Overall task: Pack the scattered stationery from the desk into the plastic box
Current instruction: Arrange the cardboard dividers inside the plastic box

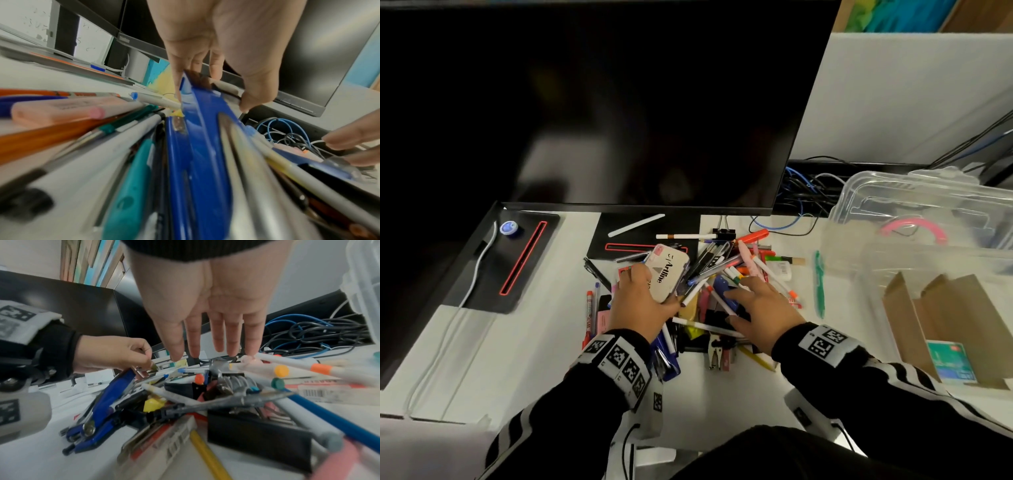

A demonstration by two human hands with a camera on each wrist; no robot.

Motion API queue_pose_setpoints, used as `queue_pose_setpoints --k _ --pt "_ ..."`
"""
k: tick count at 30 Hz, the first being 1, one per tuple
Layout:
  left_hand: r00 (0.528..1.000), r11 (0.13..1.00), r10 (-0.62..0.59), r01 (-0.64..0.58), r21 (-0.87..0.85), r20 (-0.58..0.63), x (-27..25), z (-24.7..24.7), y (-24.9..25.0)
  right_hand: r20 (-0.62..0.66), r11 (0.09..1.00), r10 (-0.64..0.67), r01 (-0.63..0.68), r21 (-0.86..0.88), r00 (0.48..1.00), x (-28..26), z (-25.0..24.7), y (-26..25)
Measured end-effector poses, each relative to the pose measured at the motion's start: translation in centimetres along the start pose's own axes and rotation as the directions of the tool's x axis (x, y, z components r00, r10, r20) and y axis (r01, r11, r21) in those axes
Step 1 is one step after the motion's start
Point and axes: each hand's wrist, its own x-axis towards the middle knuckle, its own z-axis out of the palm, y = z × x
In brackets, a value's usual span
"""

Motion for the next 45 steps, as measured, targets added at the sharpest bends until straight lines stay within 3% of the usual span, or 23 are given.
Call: queue_pose_setpoints --k 7,14,17,20,28,32,37,41,45 --pt "0.975 0.971 0.219 -0.214 -0.111 0.033 -2.7 -1.5 3.0 -0.121 0.950 0.027 0.012 0.313 0.992 -1.1 -2.4 -0.3" --pt "0.933 0.922 0.350 -0.327 -0.208 0.081 -4.7 -0.5 7.9 -0.198 0.761 0.141 0.022 0.649 0.970 -2.8 -3.9 1.1" --pt "0.908 0.896 0.410 -0.382 -0.225 0.090 -5.2 0.5 9.7 -0.187 0.604 0.206 0.026 0.797 0.961 -4.1 -4.9 2.2" --pt "0.880 0.872 0.463 -0.431 -0.233 0.104 -5.7 1.8 11.9 -0.194 0.532 0.249 0.033 0.846 0.949 -5.6 -6.0 3.6" --pt "0.753 0.792 0.604 -0.534 -0.296 0.260 -6.3 5.7 18.4 -0.192 0.575 0.311 -0.024 0.818 0.931 -9.6 -9.4 10.8" --pt "0.706 0.769 0.639 -0.574 -0.281 0.306 -6.7 8.5 22.3 -0.177 0.666 0.319 -0.088 0.741 0.931 -12.1 -12.4 16.3" --pt "0.734 0.776 0.631 -0.604 -0.182 0.251 -5.8 10.3 22.7 -0.200 0.777 0.329 -0.144 0.613 0.923 -13.7 -16.5 20.0" --pt "0.797 0.832 0.555 -0.538 -0.137 0.238 -5.9 12.1 24.3 -0.197 0.819 0.396 -0.247 0.519 0.897 -14.7 -19.5 24.0" --pt "0.844 0.884 0.467 -0.453 -0.115 0.262 -6.0 12.7 24.8 -0.143 0.864 0.461 -0.406 0.300 0.876 -14.1 -19.6 26.2"
